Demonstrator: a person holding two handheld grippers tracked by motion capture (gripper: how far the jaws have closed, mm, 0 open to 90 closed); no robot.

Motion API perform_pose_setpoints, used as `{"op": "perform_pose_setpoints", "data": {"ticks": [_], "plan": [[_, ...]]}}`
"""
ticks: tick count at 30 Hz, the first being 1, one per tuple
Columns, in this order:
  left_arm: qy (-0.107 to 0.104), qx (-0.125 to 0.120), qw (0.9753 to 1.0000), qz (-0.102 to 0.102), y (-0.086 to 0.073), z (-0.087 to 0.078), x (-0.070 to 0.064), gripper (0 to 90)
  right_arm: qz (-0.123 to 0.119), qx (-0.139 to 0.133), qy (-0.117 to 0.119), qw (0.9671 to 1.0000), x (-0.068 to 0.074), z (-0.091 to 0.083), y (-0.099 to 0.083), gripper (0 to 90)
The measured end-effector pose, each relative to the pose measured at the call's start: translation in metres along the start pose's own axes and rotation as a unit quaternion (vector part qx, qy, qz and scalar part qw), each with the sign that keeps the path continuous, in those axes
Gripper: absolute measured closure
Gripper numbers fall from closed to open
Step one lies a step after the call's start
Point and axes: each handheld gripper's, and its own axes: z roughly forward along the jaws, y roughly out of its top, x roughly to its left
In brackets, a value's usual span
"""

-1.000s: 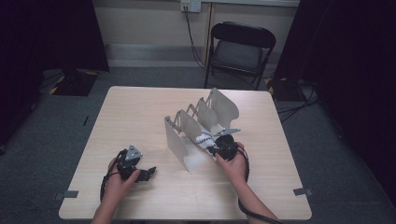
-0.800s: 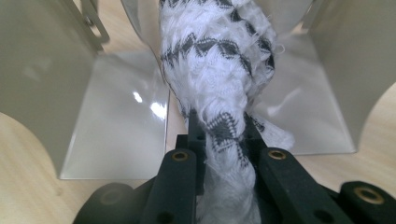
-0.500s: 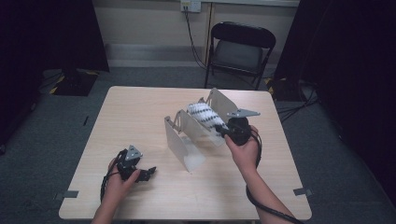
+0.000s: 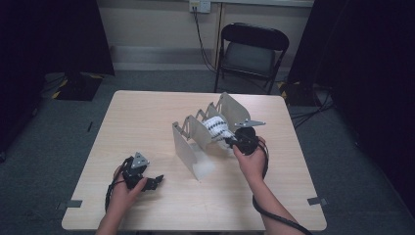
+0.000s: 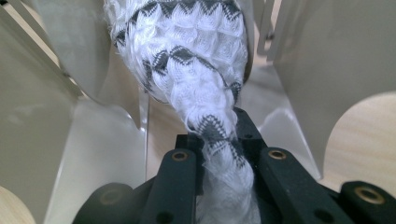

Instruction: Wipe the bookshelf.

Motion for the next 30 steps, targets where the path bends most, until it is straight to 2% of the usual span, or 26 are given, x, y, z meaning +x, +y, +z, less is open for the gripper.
{"op": "perform_pose_setpoints", "data": {"ticks": [10,13,16,20,22,24,27,30], "plan": [[0.0,0.0,1.0,0.0,0.0,0.0,0.0,13.2,0.005,0.036,0.007,0.9993,0.0,0.02,-0.027,80.5],[0.0,0.0,1.0,0.0,0.0,0.0,0.0,13.1,0.002,0.055,0.022,0.9983,0.002,0.024,-0.035,78.2],[0.0,0.0,1.0,0.0,0.0,0.0,0.0,13.1,-0.001,0.073,0.04,0.9966,0.006,0.026,-0.042,70.5],[0.0,0.0,1.0,0.0,0.0,0.0,0.0,13.1,-0.01,0.073,0.055,0.9958,0.012,0.023,-0.041,56.5],[0.0,0.0,1.0,0.0,0.0,0.0,0.0,13.1,-0.024,0.065,0.056,0.9961,0.015,0.019,-0.036,55.8],[0.0,0.0,1.0,0.0,0.0,0.0,0.0,13.1,-0.03,0.053,0.059,0.9964,0.016,0.015,-0.03,53.3],[0.0,0.0,1.0,0.0,0.0,0.0,0.0,13.1,-0.038,0.037,0.052,0.9972,0.015,0.01,-0.022,51.8],[0.0,0.0,1.0,0.0,0.0,0.0,0.0,13.1,-0.029,0.025,0.051,0.9979,0.011,0.009,-0.018,49.0]]}}
